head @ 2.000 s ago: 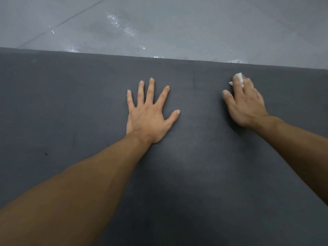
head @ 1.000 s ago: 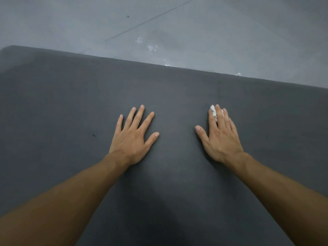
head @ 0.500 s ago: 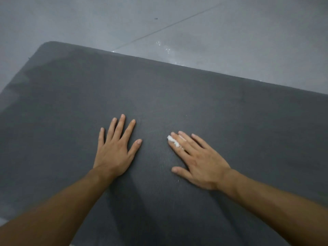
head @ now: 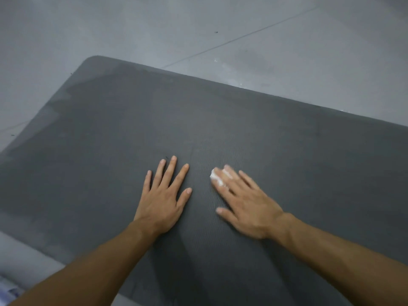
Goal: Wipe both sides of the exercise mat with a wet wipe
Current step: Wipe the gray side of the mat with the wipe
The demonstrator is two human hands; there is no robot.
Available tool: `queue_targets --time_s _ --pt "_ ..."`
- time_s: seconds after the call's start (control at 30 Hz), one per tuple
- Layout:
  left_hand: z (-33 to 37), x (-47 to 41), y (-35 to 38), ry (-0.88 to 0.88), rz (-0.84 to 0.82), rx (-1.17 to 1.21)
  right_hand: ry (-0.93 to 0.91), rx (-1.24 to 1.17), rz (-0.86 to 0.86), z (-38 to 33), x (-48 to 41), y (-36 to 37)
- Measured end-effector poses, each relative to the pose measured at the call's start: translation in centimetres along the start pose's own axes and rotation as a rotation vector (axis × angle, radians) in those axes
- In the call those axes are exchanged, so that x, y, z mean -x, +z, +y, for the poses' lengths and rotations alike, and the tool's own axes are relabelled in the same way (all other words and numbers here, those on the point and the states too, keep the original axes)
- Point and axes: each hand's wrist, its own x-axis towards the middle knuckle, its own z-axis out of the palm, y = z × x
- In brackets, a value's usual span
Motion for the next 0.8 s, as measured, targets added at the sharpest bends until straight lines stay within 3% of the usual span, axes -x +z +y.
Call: queue_targets --time_s 0.1,0.2,0.27,0.4,0.47,0.63,0.8 --pt "-1.2 1.9 -0.1 0.041 -0.013 -0.032 -0.228 0.098 -0.042 -2.3 1.9 1.4" --pt "-2.1 3.7 0.1 0.027 -0.019 -0.033 -0.283 0.108 -0.049 -2.1 2.3 1.6" --pt "-2.0 4.3 0.1 -0.002 -0.022 -0.022 -0.165 0.095 -0.004 -0.5 1.4 1.0" --pt "-0.7 4.7 0.1 -0.052 -0.014 0.021 0.334 -0.012 0.104 5.5 0.4 -0.7" --pt "-0.1 5.0 0.3 -0.082 -0.011 0.037 0.427 -0.041 0.091 7.3 0.7 -1.2" --pt "1.7 5.5 1.2 -0.132 0.02 0.064 0.365 -0.058 0.05 4.8 2.1 -0.7" --pt "2.3 5.3 1.2 -0.167 0.026 0.064 0.128 -0.01 0.061 -0.9 6.8 2.2"
